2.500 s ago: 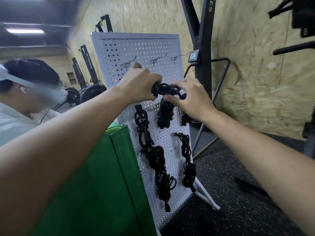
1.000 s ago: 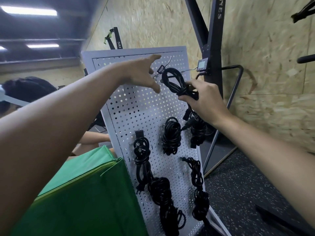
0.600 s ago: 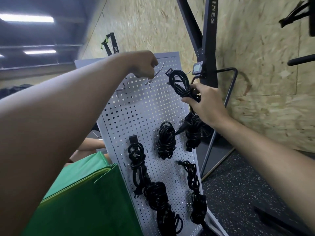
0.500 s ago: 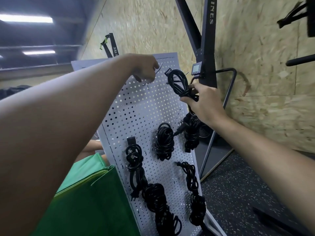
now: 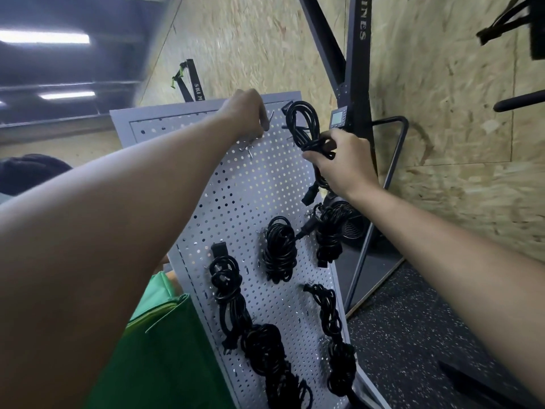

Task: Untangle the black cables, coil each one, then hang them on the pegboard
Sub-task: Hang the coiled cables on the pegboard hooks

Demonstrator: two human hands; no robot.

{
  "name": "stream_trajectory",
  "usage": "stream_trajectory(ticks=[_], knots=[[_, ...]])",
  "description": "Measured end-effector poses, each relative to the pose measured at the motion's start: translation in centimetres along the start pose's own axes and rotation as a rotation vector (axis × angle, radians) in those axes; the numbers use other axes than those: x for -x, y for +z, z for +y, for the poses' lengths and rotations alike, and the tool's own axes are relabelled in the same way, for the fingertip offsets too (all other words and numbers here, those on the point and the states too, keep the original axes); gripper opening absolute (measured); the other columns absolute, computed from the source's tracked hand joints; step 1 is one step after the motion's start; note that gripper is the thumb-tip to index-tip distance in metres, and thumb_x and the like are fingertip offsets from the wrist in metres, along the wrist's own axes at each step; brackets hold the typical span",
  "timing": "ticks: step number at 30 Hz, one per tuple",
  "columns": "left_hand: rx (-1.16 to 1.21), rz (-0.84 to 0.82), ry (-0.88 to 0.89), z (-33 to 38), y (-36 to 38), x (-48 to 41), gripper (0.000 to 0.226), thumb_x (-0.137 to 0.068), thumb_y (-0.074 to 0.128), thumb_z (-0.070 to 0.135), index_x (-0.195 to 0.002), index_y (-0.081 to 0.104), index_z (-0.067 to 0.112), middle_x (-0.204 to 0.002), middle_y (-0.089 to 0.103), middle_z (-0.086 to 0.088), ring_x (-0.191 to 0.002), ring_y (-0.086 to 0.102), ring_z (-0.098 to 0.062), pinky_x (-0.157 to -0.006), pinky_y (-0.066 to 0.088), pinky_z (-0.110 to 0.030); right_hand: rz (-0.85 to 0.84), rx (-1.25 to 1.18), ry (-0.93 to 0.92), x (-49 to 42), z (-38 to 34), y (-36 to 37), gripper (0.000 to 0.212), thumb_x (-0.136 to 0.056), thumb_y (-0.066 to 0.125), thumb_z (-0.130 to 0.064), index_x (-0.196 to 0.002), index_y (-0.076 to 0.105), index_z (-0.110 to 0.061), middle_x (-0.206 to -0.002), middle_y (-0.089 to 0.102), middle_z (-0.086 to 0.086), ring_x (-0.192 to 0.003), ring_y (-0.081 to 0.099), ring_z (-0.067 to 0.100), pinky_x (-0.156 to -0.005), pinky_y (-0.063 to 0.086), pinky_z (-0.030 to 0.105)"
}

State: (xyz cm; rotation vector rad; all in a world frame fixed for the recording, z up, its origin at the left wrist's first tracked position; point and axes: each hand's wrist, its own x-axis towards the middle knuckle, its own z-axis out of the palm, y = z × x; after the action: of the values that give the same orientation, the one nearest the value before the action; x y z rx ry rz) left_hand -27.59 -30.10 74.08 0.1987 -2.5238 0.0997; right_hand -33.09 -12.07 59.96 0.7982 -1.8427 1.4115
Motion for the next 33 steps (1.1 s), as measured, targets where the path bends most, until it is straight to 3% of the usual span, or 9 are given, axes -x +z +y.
stream_trajectory(ticks=[3,6,11,16,21,24,26,30,33], knots=[[-0.002,-0.009,0.005,-0.2,0.0,-0.3,0.017,-0.085,0.08,-0.002,-0.088,0.078,0.014,-0.087,0.072,-0.007,-0.088,0.075,-0.03,-0.086,0.063,-0.046,0.006,-0.008,0.011,-0.3,0.0,0.0,0.033,-0.09,0.081,-0.035,-0.111,0.073,-0.011,-0.092,0.07,-0.004,-0.076,0.059,0.0,-0.064,0.038,-0.001],[0.004,-0.073,0.058,-0.6,-0.6,-0.2,0.013,-0.086,0.079,0.001,-0.089,0.078,0.014,-0.089,0.078,-0.009,-0.082,0.078,-0.027,-0.086,0.064,-0.044,0.017,0.001,0.009,-0.5,0.1,-0.2,0.036,-0.089,0.081,-0.037,-0.113,0.074,-0.011,-0.097,0.073,0.0,-0.084,0.063,0.012,-0.064,0.038,-0.001],[0.055,-0.138,0.169,-1.1,-2.1,0.7,0.01,-0.091,0.076,0.002,-0.096,0.08,0.009,-0.089,0.08,-0.007,-0.084,0.079,-0.023,-0.081,0.064,-0.038,0.039,-0.008,0.007,-0.1,-0.2,-0.2,0.039,-0.092,0.079,-0.037,-0.118,0.071,-0.01,-0.095,0.066,-0.004,-0.083,0.06,0.01,-0.063,0.036,-0.002],[0.183,-0.224,0.143,-1.9,-3.2,1.3,0.012,-0.092,0.076,0.001,-0.103,0.08,0.004,-0.095,0.079,-0.012,-0.078,0.076,-0.014,-0.08,0.066,-0.034,0.025,-0.123,0.016,0.0,-1.3,0.3,0.035,-0.092,0.079,-0.037,-0.116,0.072,-0.012,-0.091,0.069,-0.01,-0.075,0.064,-0.003,-0.068,0.052,0.011],[0.251,-0.212,0.146,-2.5,-3.5,1.5,0.016,-0.09,0.08,0.007,-0.106,0.081,0.006,-0.094,0.08,-0.011,-0.082,0.077,-0.016,-0.079,0.065,-0.03,0.035,-0.147,-0.013,0.0,-2.3,0.6,0.038,-0.092,0.079,-0.039,-0.118,0.071,-0.013,-0.098,0.071,-0.006,-0.083,0.068,0.01,-0.073,0.052,0.014],[0.125,-0.139,0.226,-2.0,-3.1,1.5,0.011,-0.089,0.081,0.006,-0.098,0.082,0.011,-0.086,0.079,-0.005,-0.065,0.072,-0.002,-0.069,0.06,-0.014,0.029,-0.135,-0.02,-0.1,-2.6,0.8,0.039,-0.091,0.079,-0.04,-0.117,0.071,-0.013,-0.099,0.072,-0.004,-0.082,0.069,0.012,-0.077,0.056,0.025],[0.021,-0.089,0.298,-1.9,-2.9,1.5,0.011,-0.086,0.081,0.005,-0.093,0.082,0.013,-0.083,0.079,-0.004,-0.066,0.072,-0.003,-0.067,0.052,-0.008,0.03,-0.135,-0.013,0.0,-2.6,0.8,0.038,-0.091,0.079,-0.039,-0.116,0.071,-0.012,-0.099,0.073,-0.003,-0.077,0.068,0.011,-0.076,0.056,0.025],[-0.095,-0.07,0.365,-2.0,-2.6,1.7,0.01,-0.084,0.083,0.007,-0.091,0.083,0.013,-0.087,0.079,-0.005,-0.086,0.075,-0.017,-0.087,0.057,-0.032,0.028,-0.14,0.018,0.1,-2.4,0.7,0.037,-0.092,0.079,-0.038,-0.117,0.071,-0.013,-0.098,0.073,-0.002,-0.072,0.068,0.008,-0.072,0.056,0.022],[-0.109,-0.057,0.352,-2.1,-2.4,2.0,0.011,-0.084,0.083,0.009,-0.095,0.084,0.013,-0.088,0.078,-0.002,-0.084,0.072,-0.014,-0.082,0.052,-0.027,0.026,-0.149,0.031,0.3,-2.3,0.8,0.037,-0.091,0.079,-0.038,-0.117,0.071,-0.013,-0.098,0.073,-0.003,-0.074,0.069,0.01,-0.075,0.059,0.027]])
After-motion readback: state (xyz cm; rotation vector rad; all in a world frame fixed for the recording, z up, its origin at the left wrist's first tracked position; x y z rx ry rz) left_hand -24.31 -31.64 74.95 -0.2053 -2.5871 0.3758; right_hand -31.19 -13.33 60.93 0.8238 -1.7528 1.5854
